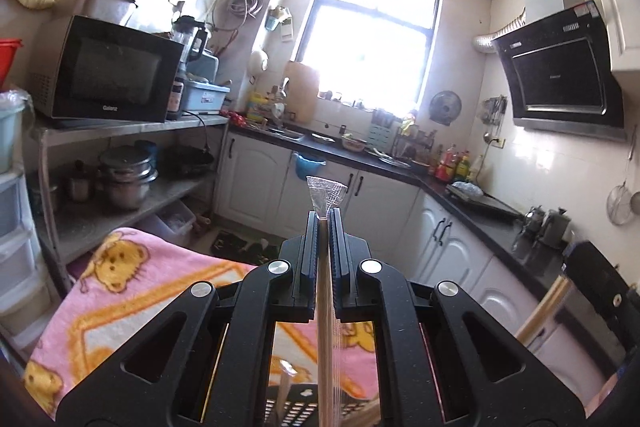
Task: Organize utensils
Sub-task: 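Lower the pair into the caddy and open the right tool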
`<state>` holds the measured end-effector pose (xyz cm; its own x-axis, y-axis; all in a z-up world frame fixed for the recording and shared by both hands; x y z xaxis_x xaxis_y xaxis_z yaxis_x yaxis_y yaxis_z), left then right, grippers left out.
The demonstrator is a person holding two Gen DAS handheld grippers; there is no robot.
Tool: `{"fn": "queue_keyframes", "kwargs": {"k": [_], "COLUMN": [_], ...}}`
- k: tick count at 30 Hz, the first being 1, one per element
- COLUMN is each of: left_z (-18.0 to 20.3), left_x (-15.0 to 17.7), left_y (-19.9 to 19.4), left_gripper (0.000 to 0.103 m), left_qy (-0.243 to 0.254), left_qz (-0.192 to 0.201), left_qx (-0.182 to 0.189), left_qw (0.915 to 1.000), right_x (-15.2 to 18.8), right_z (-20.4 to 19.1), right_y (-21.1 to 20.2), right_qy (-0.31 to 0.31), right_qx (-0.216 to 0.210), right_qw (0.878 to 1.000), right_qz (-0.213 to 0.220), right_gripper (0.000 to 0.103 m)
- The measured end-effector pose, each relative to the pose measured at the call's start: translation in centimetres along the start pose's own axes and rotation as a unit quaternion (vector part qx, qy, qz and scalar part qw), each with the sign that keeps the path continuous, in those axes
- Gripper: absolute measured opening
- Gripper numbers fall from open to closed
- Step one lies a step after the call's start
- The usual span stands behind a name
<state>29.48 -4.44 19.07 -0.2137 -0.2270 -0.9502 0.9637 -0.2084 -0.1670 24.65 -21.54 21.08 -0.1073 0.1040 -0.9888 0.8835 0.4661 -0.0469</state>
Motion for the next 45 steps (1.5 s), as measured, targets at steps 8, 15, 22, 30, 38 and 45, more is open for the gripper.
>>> {"fn": "queue_keyframes", "kwargs": {"k": [8, 15, 22, 30, 38, 45], "left_z": [-0.1, 0.1, -0.1, -0.5, -1.0, -1.6], "left_x": [2.4, 4.3, 5.9, 8.0, 9.6, 10.6], "left_y": [1.0, 1.7, 2.0, 2.6, 2.1, 0.3], "left_gripper": [0.003, 0.003, 0.003, 0.003, 0.014, 0.037], "left_qy": [0.016, 0.033, 0.037, 0.044, 0.046, 0.047], "left_qz": [0.001, -0.014, -0.025, -0.044, -0.083, -0.115], "left_qx": [-0.013, -0.018, -0.016, -0.012, -0.003, 0.002], "left_qw": [0.9998, 0.9992, 0.9989, 0.998, 0.9955, 0.9922], "right_x": [2.3, 4.0, 5.4, 7.3, 8.9, 9.9], "right_z": [0.5, 0.8, 0.6, 0.7, 1.5, 2.0], "right_y": [1.9, 2.7, 3.2, 4.1, 3.7, 1.9], "right_qy": [0.003, 0.007, 0.009, 0.017, 0.038, 0.048], "right_qx": [0.015, 0.02, 0.023, 0.024, 0.035, 0.045], "right_qw": [1.0, 0.999, 0.999, 0.997, 0.994, 0.991], "right_qz": [-0.014, -0.03, -0.041, -0.068, -0.096, -0.116], "right_gripper": [0.004, 0.004, 0.004, 0.004, 0.019, 0.033]}}
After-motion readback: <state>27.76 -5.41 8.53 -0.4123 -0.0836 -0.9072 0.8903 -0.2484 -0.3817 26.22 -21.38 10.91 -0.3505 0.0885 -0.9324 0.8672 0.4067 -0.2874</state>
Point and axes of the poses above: each gripper's, at about its wrist camera, not at the fingertips, and y roughly the way its jaws point, z to its right, x to its underside, the point moved 3 cm from there along y, roughly the way its jaws point, and after that the axes turned 2 degrees about x, right-handed, at the moved point
